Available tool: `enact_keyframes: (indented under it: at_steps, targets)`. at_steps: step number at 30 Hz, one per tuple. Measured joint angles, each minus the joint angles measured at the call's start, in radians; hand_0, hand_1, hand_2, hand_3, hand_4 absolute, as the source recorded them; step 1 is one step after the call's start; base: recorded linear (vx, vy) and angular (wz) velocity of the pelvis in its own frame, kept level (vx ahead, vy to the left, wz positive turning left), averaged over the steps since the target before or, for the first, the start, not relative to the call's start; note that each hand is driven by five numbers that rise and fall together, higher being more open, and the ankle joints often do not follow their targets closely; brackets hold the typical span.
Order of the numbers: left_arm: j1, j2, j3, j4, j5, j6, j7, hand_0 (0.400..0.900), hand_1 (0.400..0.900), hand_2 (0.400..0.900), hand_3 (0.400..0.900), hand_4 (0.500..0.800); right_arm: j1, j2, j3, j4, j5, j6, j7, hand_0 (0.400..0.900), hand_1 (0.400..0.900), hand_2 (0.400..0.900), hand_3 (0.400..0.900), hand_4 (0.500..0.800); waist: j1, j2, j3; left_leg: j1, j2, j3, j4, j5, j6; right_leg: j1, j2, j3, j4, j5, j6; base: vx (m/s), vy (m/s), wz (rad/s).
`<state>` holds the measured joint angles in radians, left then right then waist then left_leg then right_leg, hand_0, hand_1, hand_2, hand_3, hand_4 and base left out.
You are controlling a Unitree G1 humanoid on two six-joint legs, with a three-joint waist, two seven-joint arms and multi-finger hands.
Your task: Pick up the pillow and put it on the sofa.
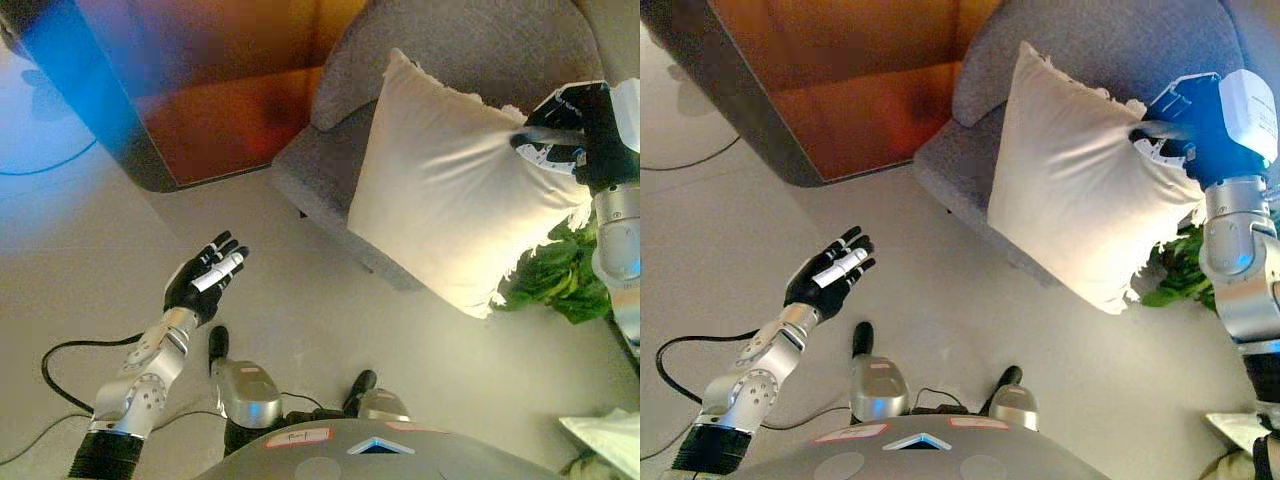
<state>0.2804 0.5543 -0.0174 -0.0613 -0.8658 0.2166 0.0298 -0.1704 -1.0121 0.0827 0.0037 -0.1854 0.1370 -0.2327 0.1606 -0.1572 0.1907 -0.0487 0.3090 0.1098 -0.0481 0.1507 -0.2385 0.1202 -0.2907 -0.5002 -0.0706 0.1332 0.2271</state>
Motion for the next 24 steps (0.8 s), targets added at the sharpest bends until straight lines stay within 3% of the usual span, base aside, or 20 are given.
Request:
enact_keyframes:
  at_steps: [7,12,18,19,24]
  targets:
    - [0.028,0.046,0.025,-0.028,0.000,0.060,-0.071,0.900,0.900,0.900,0.900,0.800,-0.312,-0.005,0.273,0.478,0.040,0.007,0.025,0.400,0.400,0.400,0.400,0.500,0.092,-0.003,-0.004,-0.006,-0.012,-0.040,-0.002,0.003,-0.001,0.036,0.001,-0.047,-0.015,-0.001,0.002,0.15,-0.096,0.18]
    - [0.052,0.058,0.052,-0.059,0.004,0.091,-0.109,0.900,0.900,0.900,0.900,0.800,-0.610,-0.023,0.359,0.792,0.077,0.055,0.025,0.400,0.400,0.400,0.400,0.500,0.155,-0.003,-0.004,-0.005,-0.017,-0.071,-0.004,0.005,-0.004,0.065,0.003,-0.091,-0.016,-0.003,0.004,0.11,-0.090,0.19]
    - [0.066,0.088,0.084,-0.061,0.008,0.116,-0.141,0.900,0.900,0.900,0.900,0.800,-0.826,-0.054,0.415,0.916,0.100,0.134,0.015,0.400,0.400,0.400,0.400,0.500,0.205,-0.005,-0.005,-0.009,-0.018,-0.102,-0.006,0.004,-0.003,0.087,0.007,-0.118,-0.016,-0.003,0.004,0.06,-0.044,0.10]
    - [0.065,0.089,0.090,-0.062,0.009,0.119,-0.141,0.900,0.900,0.900,0.900,0.800,-0.837,-0.054,0.415,0.931,0.100,0.142,0.003,0.900,0.900,0.900,0.900,0.800,0.210,-0.006,-0.005,-0.012,-0.019,-0.106,-0.006,0.005,-0.003,0.087,0.008,-0.120,-0.016,-0.004,0.002,0.06,0.026,0.05]
    - [0.067,0.095,0.096,-0.064,0.009,0.141,-0.142,0.900,0.900,0.900,0.900,0.800,-0.850,-0.053,0.416,0.944,0.113,0.167,-0.034,0.900,0.900,0.900,0.900,0.800,0.227,-0.008,-0.004,-0.018,-0.019,-0.112,-0.006,0.012,0.000,0.086,0.008,-0.121,-0.016,-0.005,0.000,0.04,0.053,0.00]
